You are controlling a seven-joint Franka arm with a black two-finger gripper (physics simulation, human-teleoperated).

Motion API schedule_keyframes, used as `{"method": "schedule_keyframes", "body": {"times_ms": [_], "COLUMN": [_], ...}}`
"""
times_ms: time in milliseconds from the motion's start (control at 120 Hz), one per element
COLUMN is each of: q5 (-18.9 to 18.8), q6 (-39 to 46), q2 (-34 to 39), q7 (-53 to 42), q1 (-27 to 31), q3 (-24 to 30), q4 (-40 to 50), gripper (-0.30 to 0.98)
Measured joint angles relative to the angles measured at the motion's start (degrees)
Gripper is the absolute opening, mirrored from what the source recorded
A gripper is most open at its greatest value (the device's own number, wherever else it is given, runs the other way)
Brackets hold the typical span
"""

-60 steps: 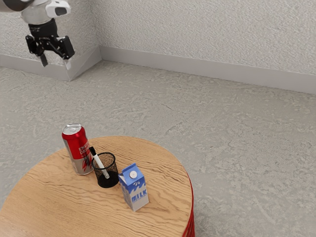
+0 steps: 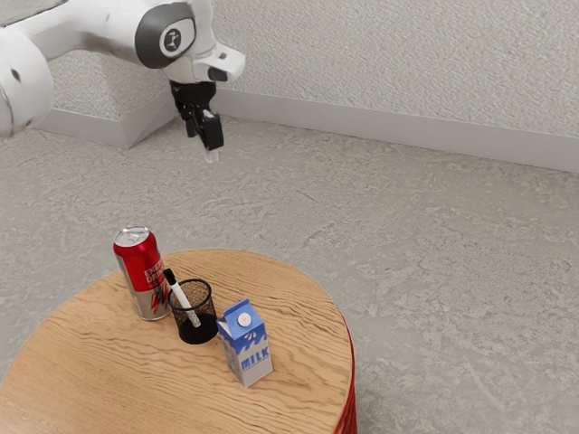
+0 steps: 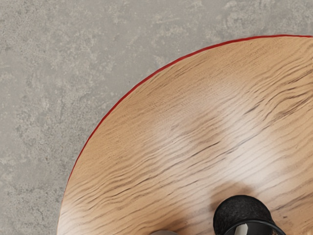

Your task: Take the marker out of the pen holder and place it to the left of the pen holder.

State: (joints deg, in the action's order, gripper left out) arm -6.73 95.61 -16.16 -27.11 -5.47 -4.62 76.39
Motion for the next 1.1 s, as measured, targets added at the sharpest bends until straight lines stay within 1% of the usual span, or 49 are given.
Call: {"method": "schedule_keyframes", "body": {"times_ms": [183,317,458,667,833,958,1033,1100], "q5": [-0.9,-0.9,-0.3,3.6,5.6,3.8,2.9,2.5], "q6": [7.2,12.5,17.4,24.0,25.6,25.5,24.3,23.5], "q2": [-4.0,-4.4,-4.7,-4.3,-2.5,-1.9,0.5,3.7], "q7": [-13.2,-20.9,-27.4,-36.5,-42.7,-45.2,-46.5,-47.8], "q1": [-0.3,-0.4,-0.5,-0.9,-1.7,-2.6,-3.1,-3.9], "q3": [1.7,1.7,1.7,1.0,-1.0,-1.3,-1.4,-1.5], "q4": [5.1,10.5,14.0,20.9,23.1,23.5,24.0,27.4], "gripper": [0.69,0.69,0.69,0.69,0.69,0.69,0.69,0.69]}}
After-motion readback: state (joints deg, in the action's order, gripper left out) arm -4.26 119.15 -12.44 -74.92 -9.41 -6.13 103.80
